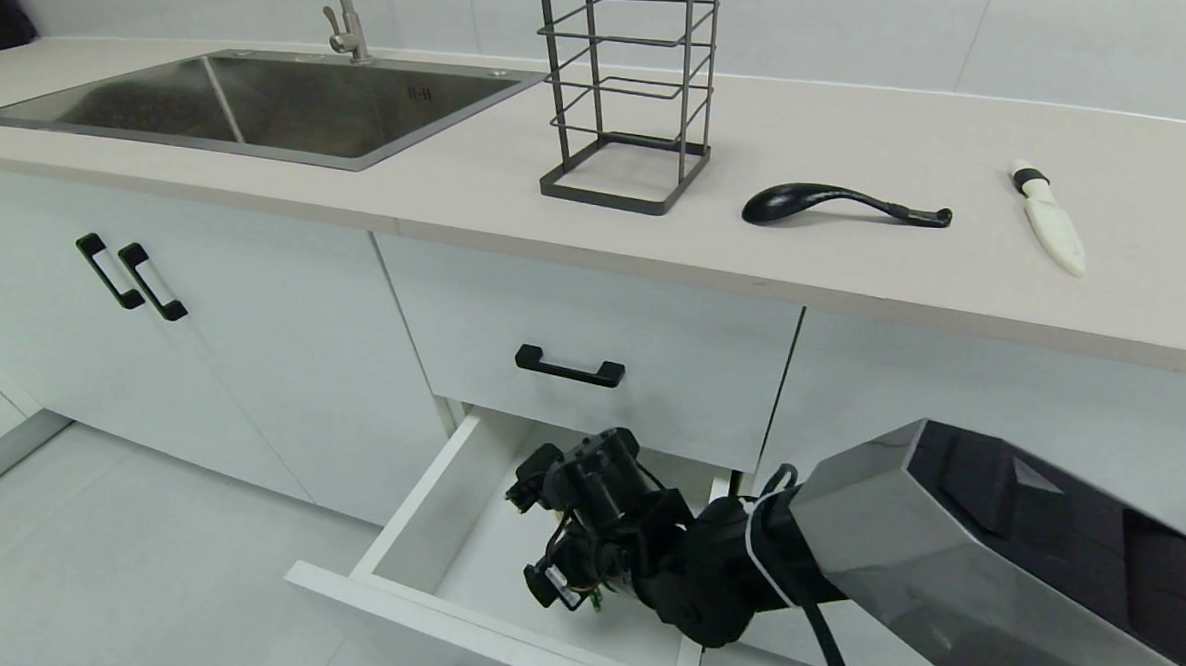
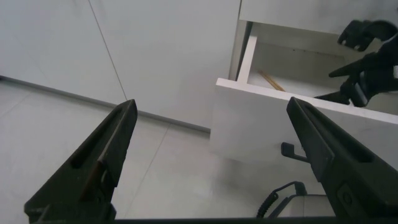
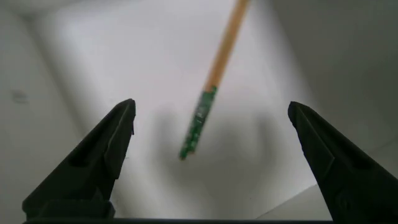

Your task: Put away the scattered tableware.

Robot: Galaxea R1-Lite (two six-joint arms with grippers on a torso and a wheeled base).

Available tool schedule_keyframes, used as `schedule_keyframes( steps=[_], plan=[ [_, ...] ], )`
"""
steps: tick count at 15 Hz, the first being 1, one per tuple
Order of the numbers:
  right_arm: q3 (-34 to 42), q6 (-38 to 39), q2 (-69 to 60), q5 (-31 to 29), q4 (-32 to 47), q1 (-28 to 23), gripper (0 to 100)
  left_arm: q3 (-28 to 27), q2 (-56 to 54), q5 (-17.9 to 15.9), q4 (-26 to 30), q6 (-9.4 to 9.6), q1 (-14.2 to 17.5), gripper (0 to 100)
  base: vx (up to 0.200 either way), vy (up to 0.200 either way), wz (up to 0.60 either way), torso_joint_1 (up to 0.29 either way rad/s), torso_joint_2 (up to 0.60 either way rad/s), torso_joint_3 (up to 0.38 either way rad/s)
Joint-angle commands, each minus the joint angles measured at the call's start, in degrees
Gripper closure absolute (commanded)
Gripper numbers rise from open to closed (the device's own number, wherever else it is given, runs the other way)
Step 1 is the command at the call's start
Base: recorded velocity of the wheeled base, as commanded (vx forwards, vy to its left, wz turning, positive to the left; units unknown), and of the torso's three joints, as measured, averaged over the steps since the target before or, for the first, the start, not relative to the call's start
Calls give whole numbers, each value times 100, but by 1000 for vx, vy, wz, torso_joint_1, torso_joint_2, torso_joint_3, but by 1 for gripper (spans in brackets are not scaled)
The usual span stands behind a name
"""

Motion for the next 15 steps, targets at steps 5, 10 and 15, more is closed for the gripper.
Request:
schedule_keyframes(
  steps=[5,10,15],
  plan=[
    [778,-526,-1127,1306,-499,174,0,1,0,4,-1,5,1,0,0,0,0,0,0,0],
    [2571,-755,-2252,2229,-2125,-28,0,1,0,4,-1,-4,1,0,0,0,0,0,0,0],
    [3995,-763,-3157,2580,-2670,-98,0,1,0,4,-1,-4,1,0,0,0,0,0,0,0]
  ],
)
